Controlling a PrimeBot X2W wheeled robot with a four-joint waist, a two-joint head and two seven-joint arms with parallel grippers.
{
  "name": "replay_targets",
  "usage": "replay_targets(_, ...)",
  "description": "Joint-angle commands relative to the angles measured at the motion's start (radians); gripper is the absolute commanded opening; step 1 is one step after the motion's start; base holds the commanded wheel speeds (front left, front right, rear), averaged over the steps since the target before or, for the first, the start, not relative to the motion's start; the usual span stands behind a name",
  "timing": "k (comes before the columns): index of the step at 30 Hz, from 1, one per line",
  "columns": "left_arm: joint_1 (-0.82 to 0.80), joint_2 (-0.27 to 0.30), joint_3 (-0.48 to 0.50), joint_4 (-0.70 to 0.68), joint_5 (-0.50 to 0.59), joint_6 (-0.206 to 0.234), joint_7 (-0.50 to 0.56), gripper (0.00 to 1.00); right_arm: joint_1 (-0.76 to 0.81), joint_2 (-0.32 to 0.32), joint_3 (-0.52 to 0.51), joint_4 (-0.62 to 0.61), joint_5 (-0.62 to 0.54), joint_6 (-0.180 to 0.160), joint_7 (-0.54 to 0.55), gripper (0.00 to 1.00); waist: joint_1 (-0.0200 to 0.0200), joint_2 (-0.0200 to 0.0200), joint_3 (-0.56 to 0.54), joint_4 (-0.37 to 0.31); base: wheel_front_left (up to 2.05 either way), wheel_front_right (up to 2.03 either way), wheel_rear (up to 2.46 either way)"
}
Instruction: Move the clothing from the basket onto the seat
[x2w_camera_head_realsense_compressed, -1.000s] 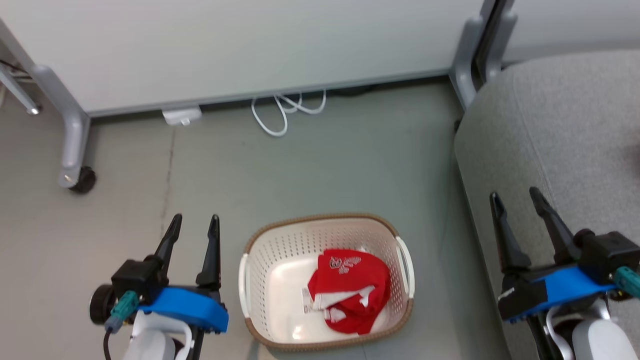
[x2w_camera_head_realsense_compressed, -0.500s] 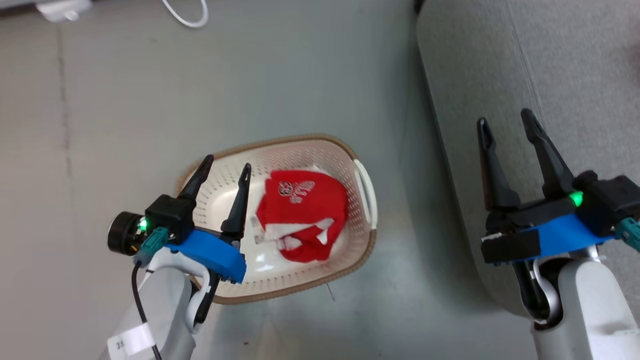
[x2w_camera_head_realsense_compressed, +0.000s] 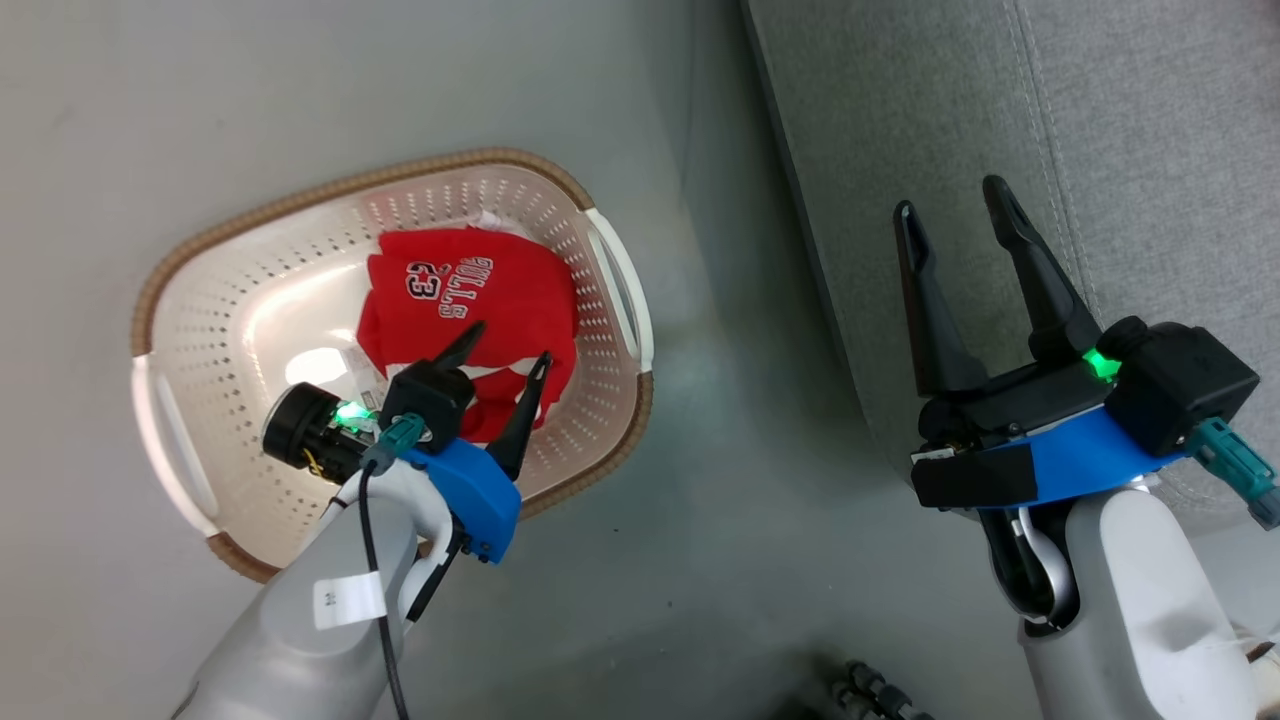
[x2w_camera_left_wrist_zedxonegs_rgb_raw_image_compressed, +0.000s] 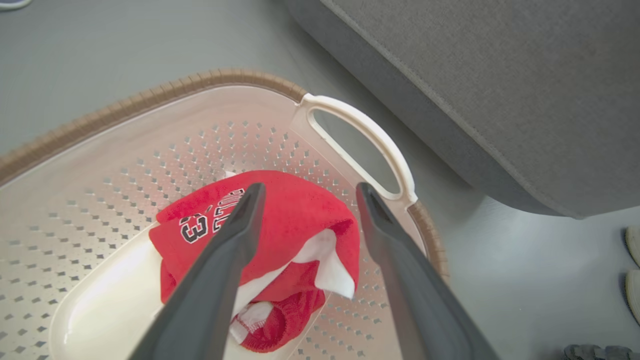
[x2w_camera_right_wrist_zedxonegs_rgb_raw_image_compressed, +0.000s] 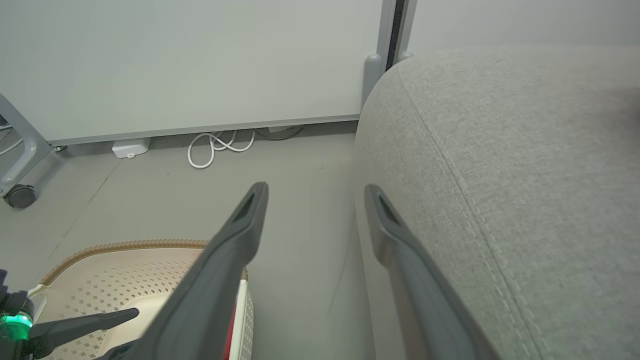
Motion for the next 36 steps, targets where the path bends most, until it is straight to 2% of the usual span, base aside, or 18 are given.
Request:
replay_targets(1, -0.032, 0.001, -0.019, 0.019, -0.015, -0.001, -0.002, 1.0, -0.023, 0.006, 0.006, 0.001, 0.01, 0.0, -0.01, 1.0, -0.0003, 0.0, 0.04, -0.029, 0.0, 0.0, 0.0)
replay_targets(6, -0.081, -0.014, -0.114, 0.076, -0.089, -0.001, -0.002, 1.0, -0.028, 0.006, 0.021, 0.008, 0.015, 0.0, -0.02, 1.0, -0.0003, 0.0, 0.07, -0.027, 0.0, 0.0, 0.0)
replay_targets(18, -0.158, -0.047, -0.264, 0.162, -0.208, -0.001, 0.005, 1.0, -0.06, 0.005, 0.071, 0.004, 0.034, 0.0, -0.036, 1.0, -0.0003, 0.0, 0.122, -0.028, 0.0, 0.0, 0.0)
replay_targets(31, -0.235, -0.085, -0.277, 0.387, -0.238, 0.018, 0.057, 1.0, -0.051, 0.005, 0.122, -0.014, 0.068, 0.0, -0.051, 1.0, -0.0003, 0.0, 0.155, -0.067, 0.0, 0.0, 0.0)
replay_targets(32, -0.239, -0.088, -0.278, 0.396, -0.239, 0.018, 0.057, 0.79, -0.05, 0.005, 0.124, -0.013, 0.07, 0.0, -0.052, 1.0, -0.0003, 0.0, 0.155, -0.069, 0.0, 0.0, 0.0)
replay_targets(33, -0.239, -0.088, -0.278, 0.396, -0.239, 0.018, 0.057, 0.79, -0.05, 0.005, 0.124, -0.013, 0.07, 0.0, -0.052, 1.0, -0.0003, 0.0, 0.155, -0.069, 0.0, 0.0, 0.0)
replay_targets(34, -0.242, -0.089, -0.279, 0.403, -0.24, 0.017, 0.055, 0.31, -0.05, 0.005, 0.125, -0.011, 0.072, 0.0, -0.053, 1.0, -0.0003, 0.0, 0.155, -0.071, 0.0, 0.0, 0.0)
replay_targets(35, -0.247, -0.09, -0.28, 0.411, -0.241, 0.017, 0.051, 0.0, -0.051, 0.005, 0.126, -0.009, 0.072, 0.0, -0.054, 1.0, -0.0003, 0.0, 0.155, -0.072, 0.0, 0.0, 0.0)
replay_targets(36, -0.249, -0.091, -0.281, 0.418, -0.241, 0.016, 0.049, 0.0, -0.052, 0.005, 0.127, -0.007, 0.075, 0.0, -0.055, 1.0, -0.0003, 0.0, 0.155, -0.074, 0.0, 0.0, 0.0)
